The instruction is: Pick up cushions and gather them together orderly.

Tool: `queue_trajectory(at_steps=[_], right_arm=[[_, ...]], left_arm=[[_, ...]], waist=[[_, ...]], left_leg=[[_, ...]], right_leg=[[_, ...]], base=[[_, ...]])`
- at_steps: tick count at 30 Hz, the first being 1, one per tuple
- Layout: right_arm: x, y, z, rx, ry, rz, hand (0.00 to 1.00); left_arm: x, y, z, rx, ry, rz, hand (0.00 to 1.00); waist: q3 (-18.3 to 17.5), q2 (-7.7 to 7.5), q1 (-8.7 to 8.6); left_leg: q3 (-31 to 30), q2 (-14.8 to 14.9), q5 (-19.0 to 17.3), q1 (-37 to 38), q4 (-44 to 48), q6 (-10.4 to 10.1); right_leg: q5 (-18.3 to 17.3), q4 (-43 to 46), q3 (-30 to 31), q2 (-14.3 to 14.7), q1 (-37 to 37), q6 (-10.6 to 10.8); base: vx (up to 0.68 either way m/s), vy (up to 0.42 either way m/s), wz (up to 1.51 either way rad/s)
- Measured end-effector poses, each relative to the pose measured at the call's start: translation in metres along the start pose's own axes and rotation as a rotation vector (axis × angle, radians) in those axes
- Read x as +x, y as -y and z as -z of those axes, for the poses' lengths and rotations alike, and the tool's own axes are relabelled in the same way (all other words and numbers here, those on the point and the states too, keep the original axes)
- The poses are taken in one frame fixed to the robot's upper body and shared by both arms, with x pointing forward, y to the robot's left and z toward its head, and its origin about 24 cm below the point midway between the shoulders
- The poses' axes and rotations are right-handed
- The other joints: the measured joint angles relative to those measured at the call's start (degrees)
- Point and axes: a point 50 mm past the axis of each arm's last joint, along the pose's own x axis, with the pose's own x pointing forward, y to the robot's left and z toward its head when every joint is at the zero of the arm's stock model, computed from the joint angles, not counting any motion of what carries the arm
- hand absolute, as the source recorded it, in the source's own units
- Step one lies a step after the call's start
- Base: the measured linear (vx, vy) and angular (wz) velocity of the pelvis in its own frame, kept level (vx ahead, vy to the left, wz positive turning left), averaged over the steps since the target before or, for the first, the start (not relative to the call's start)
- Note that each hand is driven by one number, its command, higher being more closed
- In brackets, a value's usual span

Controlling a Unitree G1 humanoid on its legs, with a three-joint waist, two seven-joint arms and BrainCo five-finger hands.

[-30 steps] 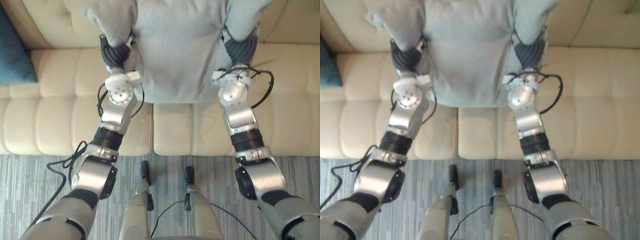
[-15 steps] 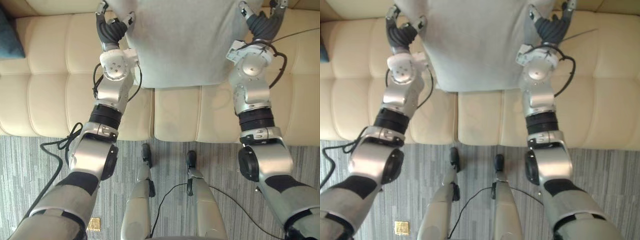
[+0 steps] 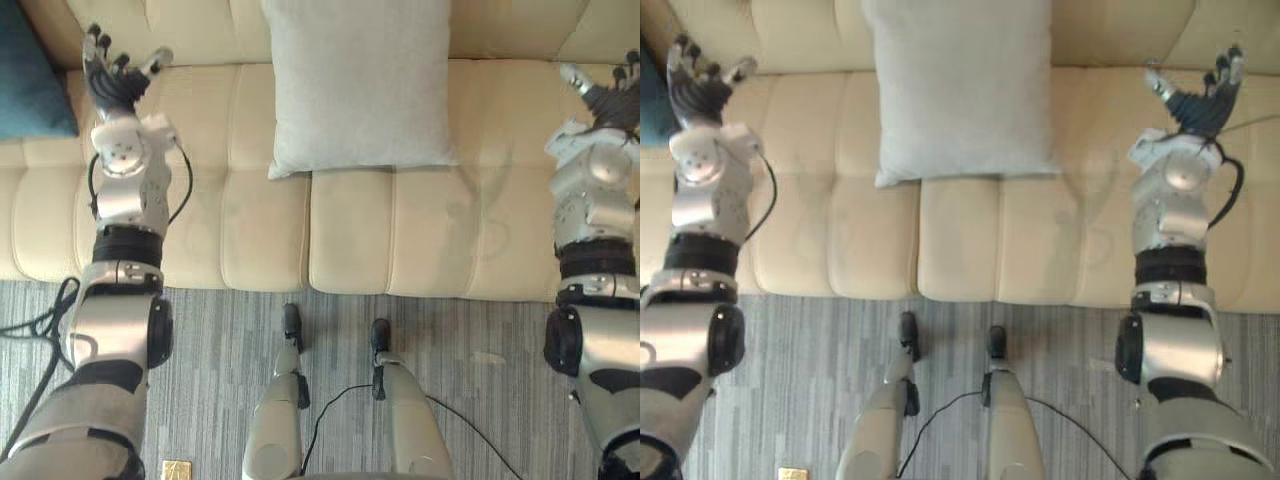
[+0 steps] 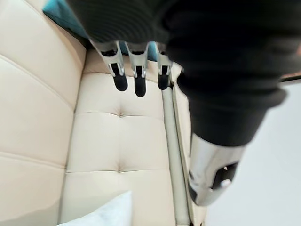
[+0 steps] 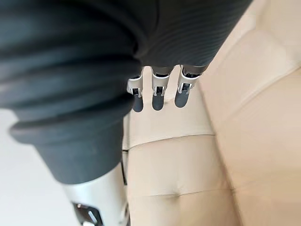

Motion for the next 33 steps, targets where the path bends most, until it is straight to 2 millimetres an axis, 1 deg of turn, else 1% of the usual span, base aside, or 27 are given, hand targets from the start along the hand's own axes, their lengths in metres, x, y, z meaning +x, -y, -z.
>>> queue_trajectory(at_steps=[1, 2, 4, 5, 6, 7, 8, 9, 10, 11, 12, 13, 14, 15, 17, 20, 21, 23, 27, 30, 32, 33], right_arm=[[-0.008, 0.005, 0.010, -0.013, -0.017, -0.008, 0.00], [-0.023, 0.012, 0.026, -0.024, -0.052, -0.024, 0.00], [-0.058, 0.020, 0.060, -0.037, -0.141, -0.059, 0.00], [-0.081, 0.024, 0.080, -0.054, -0.198, -0.079, 0.00], [-0.096, 0.028, 0.092, -0.056, -0.241, -0.087, 0.00], [-0.119, 0.035, 0.110, -0.077, -0.310, -0.090, 0.00], [-0.148, 0.043, 0.132, -0.098, -0.402, -0.092, 0.00], [-0.164, 0.049, 0.141, -0.107, -0.452, -0.087, 0.00], [-0.188, 0.057, 0.155, -0.118, -0.531, -0.075, 0.00], [-0.219, 0.068, 0.172, -0.136, -0.640, -0.056, 0.00], [-0.245, 0.077, 0.186, -0.143, -0.742, -0.032, 0.00], [-0.253, 0.080, 0.191, -0.147, -0.777, -0.024, 0.00], [-0.279, 0.091, 0.204, -0.160, -0.885, -0.007, 0.00], [-0.290, 0.094, 0.208, -0.168, -0.929, 0.000, 0.00], [-0.321, 0.103, 0.221, -0.211, -1.059, 0.000, 0.00], [-0.347, 0.110, 0.230, -0.214, -1.177, 0.023, 0.00], [-0.357, 0.114, 0.232, -0.214, -1.225, 0.041, 0.00], [-0.370, 0.120, 0.235, -0.249, -1.289, 0.036, 0.00], [-0.376, 0.124, 0.237, -0.251, -1.328, 0.054, 0.00], [-0.381, 0.125, 0.238, -0.264, -1.358, 0.049, 0.00], [-0.377, 0.119, 0.240, -0.280, -1.358, 0.015, 0.00], [-0.375, 0.117, 0.241, -0.275, -1.354, 0.011, 0.00]], left_arm=[[-0.010, -0.002, 0.013, 0.004, -0.025, 0.006, 0.00], [-0.028, -0.006, 0.035, 0.006, -0.077, 0.014, 0.00], [-0.074, -0.014, 0.081, -0.004, -0.214, 0.016, 0.00], [-0.104, -0.018, 0.107, -0.009, -0.308, 0.015, 0.00], [-0.122, -0.020, 0.121, -0.009, -0.366, 0.016, 0.00], [-0.150, -0.025, 0.140, -0.008, -0.457, 0.022, 0.00], [-0.183, -0.031, 0.160, 0.004, -0.557, 0.033, 0.00], [-0.198, -0.035, 0.167, 0.006, -0.604, 0.039, 0.00], [-0.220, -0.040, 0.178, 0.011, -0.673, 0.037, 0.00], [-0.247, -0.051, 0.191, 0.022, -0.769, 0.015, 0.00], [-0.269, -0.062, 0.203, 0.053, -0.855, -0.008, 0.00], [-0.276, -0.066, 0.206, 0.062, -0.887, -0.016, 0.00], [-0.300, -0.077, 0.217, 0.090, -0.989, -0.042, 0.00], [-0.310, -0.082, 0.221, 0.104, -1.034, -0.050, 0.00], [-0.346, -0.099, 0.231, 0.156, -1.183, -0.092, 0.00], [-0.371, -0.108, 0.237, 0.171, -1.296, -0.143, 0.00], [-0.375, -0.111, 0.237, 0.184, -1.319, -0.159, 0.00], [-0.384, -0.116, 0.238, 0.213, -1.359, -0.166, 0.00], [-0.390, -0.117, 0.239, 0.259, -1.385, -0.127, 0.00], [-0.388, -0.115, 0.240, 0.277, -1.384, -0.094, 0.00], [-0.386, -0.116, 0.239, 0.292, -1.380, -0.078, 0.00], [-0.383, -0.115, 0.240, 0.299, -1.371, -0.066, 0.00]], waist=[[0.0, 0.00, -0.01], [0.0, -0.02, -0.05], [-0.2, -0.22, 0.04], [-0.3, -0.37, 0.15], [-0.4, -0.51, 0.24], [-0.8, -0.66, 0.35], [-1.6, -0.87, 0.38], [-2.1, -0.96, 0.43], [-2.8, -1.08, 0.42], [-4.4, -1.21, 0.45], [-5.5, -1.34, 0.41], [-5.9, -1.38, 0.40], [-7.5, -1.38, 0.38], [-8.2, -1.43, 0.38], [-10.4, -1.51, 0.37], [-11.9, -1.70, 0.29], [-12.4, -1.80, 0.36], [-13.5, -1.85, 0.44], [-14.8, -2.10, 0.40], [-14.7, -2.55, 0.46], [-14.1, -3.34, 0.45], [-13.7, -3.32, 0.29]], left_leg=[[0.0, -0.1, -0.1, 0.5, 0.0, 0.1], [0.0, -0.1, -0.2, 1.6, 0.0, 0.2], [0.1, -0.1, -1.0, 4.1, 0.0, 0.2], [0.1, 0.0, -1.8, 5.6, 0.0, 0.0], [0.1, -0.1, -2.1, 6.5, 0.0, -0.1], [0.2, -0.1, -3.2, 7.7, 0.0, 0.1], [0.2, -0.1, -4.0, 8.9, 0.0, -0.1], [0.2, -0.1, -4.4, 9.5, 0.0, -0.3], [0.2, -0.1, -4.7, 10.5, 0.0, -0.2], [0.2, -0.2, -5.2, 11.8, 0.0, -0.1], [0.2, -0.3, -5.5, 13.5, 0.0, 0.2], [0.3, -0.3, -5.7, 14.1, 0.0, 0.2], [0.3, -0.4, -6.4, 15.9, 0.0, 0.0], [0.4, -0.5, -6.7, 16.6, 0.0, -0.1], [0.6, -0.6, -7.5, 18.7, 0.0, -0.1], [0.6, -0.6, -8.3, 20.7, 0.0, -0.5], [0.6, -0.6, -8.6, 21.6, 0.0, -0.6], [1.1, -0.5, -9.0, 23.2, 0.0, -0.7], [2.0, -0.6, -9.3, 24.3, 0.0, -1.0], [3.1, -0.6, -9.4, 25.8, 0.0, -1.1], [3.7, -0.6, -9.9, 26.4, 0.5, -0.9], [3.7, -0.7, -10.7, 25.9, 1.6, -0.8]], right_leg=[[0.0, -0.2, 0.0, -0.1, 0.7, 0.0], [0.0, -0.8, 0.0, -0.1, 1.9, 0.1], [-0.1, -1.7, 0.2, 0.0, 4.7, 0.2], [-0.3, -2.0, 0.3, 0.1, 6.1, 0.4], [-0.6, -2.1, 0.6, 0.1, 7.0, 0.5], [-1.0, -2.8, 0.8, 0.2, 8.2, 0.6], [-1.5, -3.5, 0.8, 0.2, 9.8, 1.0], [-1.6, -3.9, 0.8, 0.2, 10.5, 0.9], [-1.7, -4.3, 0.8, 0.2, 11.8, 1.0], [-1.8, -5.2, 0.6, 0.2, 13.6, 1.1], [-1.9, -6.1, 0.6, 0.2, 15.6, 1.2], [-1.9, -6.3, 0.6, 0.2, 16.3, 1.3], [-2.0, -7.3, 0.6, 0.0, 18.5, 1.4], [-2.0, -7.8, 0.6, 0.0, 19.5, 1.4], [-2.1, -8.9, 0.5, -0.2, 21.7, 1.6], [-2.2, -10.0, 0.3, -0.2, 24.1, 1.7], [-2.3, -10.4, 0.0, -0.3, 25.3, 1.6], [-2.3, -11.4, 0.2, -0.3, 27.2, 1.6], [-1.8, -11.8, 1.3, -0.2, 27.9, 1.3], [-1.5, -11.8, 2.3, -0.1, 29.0, 1.5], [-1.6, -10.9, 2.8, -0.1, 29.3, 1.6], [-1.8, -9.7, 2.5, -0.3, 29.0, 1.9]], base=[[0.00, 0.000, 0.00], [0.04, -0.021, -0.02], [0.05, -0.032, -0.08], [0.04, -0.030, -0.08], [0.04, -0.027, -0.07], [0.04, -0.015, -0.05], [0.05, -0.008, -0.03], [0.07, 0.000, 0.00], [0.09, 0.006, 0.04], [0.14, 0.005, 0.03], [0.11, 0.000, 0.02], [0.13, 0.002, 0.00], [0.08, 0.003, 0.01], [0.11, 0.003, 0.00], [0.08, -0.001, -0.01], [0.08, -0.004, 0.02], [0.05, -0.004, 0.04], [0.07, 0.001, -0.04], [0.06, 0.005, -0.15], [0.06, 0.005, -0.15], [0.03, 0.007, -0.16], [0.00, 0.000, 0.00]])
